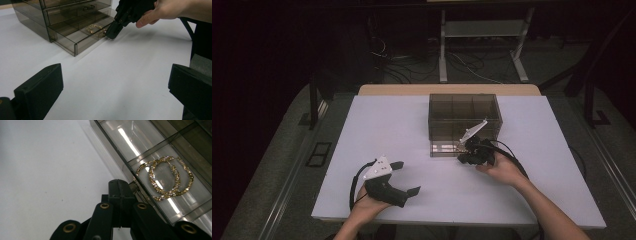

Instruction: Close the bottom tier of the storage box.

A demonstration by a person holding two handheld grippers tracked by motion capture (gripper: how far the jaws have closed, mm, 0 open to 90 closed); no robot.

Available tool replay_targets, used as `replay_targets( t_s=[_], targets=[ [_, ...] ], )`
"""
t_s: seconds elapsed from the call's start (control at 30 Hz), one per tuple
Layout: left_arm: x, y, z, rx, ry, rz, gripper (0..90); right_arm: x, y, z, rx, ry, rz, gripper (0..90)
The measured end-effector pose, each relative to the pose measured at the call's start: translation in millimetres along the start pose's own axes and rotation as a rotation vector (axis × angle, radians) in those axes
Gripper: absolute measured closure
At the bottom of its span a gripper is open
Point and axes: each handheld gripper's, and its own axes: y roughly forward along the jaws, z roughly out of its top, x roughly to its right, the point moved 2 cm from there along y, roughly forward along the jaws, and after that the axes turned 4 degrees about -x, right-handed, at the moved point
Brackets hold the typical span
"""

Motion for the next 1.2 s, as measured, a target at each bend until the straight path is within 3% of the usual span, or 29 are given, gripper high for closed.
replay_targets(
  t_s=[0.3,0.77,0.97,1.2],
  targets=[
    [0.3,0.5,-0.1,0.0,0.001,0.0,0.0,3.5,1.0,1.4,0.01,0.006,-0.011,89.1],
    [0.1,0.7,0.0,-0.002,0.0,-0.001,0.0,21.5,0.8,-0.8,0.038,0.065,-0.037,89.1],
    [0.2,0.9,0.0,-0.004,0.004,-0.003,0.0,26.8,-2.4,-1.8,0.061,0.088,-0.027,89.1],
    [0.2,0.6,0.0,-0.002,0.001,-0.001,0.0,29.8,-2.1,-1.4,0.069,0.094,-0.035,89.1]
  ],
)
